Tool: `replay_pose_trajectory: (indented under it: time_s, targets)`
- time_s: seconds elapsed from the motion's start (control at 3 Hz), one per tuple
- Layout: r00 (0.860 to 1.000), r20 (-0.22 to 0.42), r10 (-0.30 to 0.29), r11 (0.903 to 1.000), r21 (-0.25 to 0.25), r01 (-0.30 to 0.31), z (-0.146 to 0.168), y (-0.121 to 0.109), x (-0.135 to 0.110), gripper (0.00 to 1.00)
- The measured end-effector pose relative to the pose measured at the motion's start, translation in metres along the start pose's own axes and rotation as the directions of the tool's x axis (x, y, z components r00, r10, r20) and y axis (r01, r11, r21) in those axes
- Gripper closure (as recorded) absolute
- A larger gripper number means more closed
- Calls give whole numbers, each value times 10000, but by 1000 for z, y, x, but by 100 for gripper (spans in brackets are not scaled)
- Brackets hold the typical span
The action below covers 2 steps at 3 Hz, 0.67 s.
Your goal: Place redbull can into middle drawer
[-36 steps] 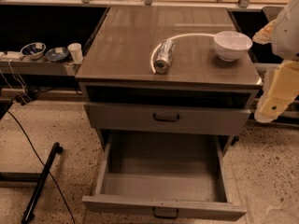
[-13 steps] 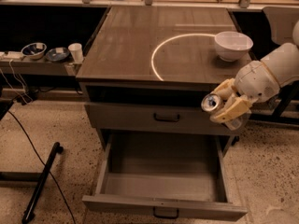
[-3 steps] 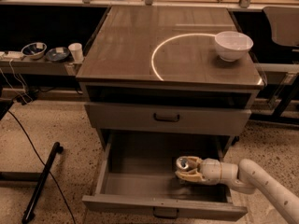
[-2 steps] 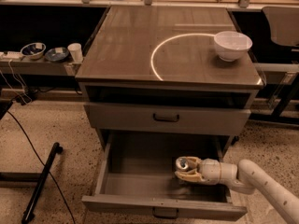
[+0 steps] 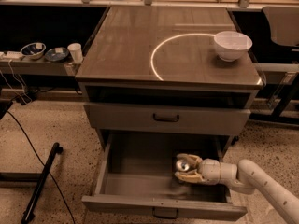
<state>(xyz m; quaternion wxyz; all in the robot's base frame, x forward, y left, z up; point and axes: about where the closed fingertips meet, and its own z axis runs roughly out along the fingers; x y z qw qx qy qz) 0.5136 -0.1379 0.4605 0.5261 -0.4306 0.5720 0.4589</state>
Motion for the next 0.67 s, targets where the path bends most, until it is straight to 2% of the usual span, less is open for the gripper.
replay_pose_trajectory:
  time_s: [0.33,0.67]
  targets:
    - [10000,0,0,10000,-1,0,0,0,0,0]
    - [10000,0,0,10000,-1,0,0,0,0,0]
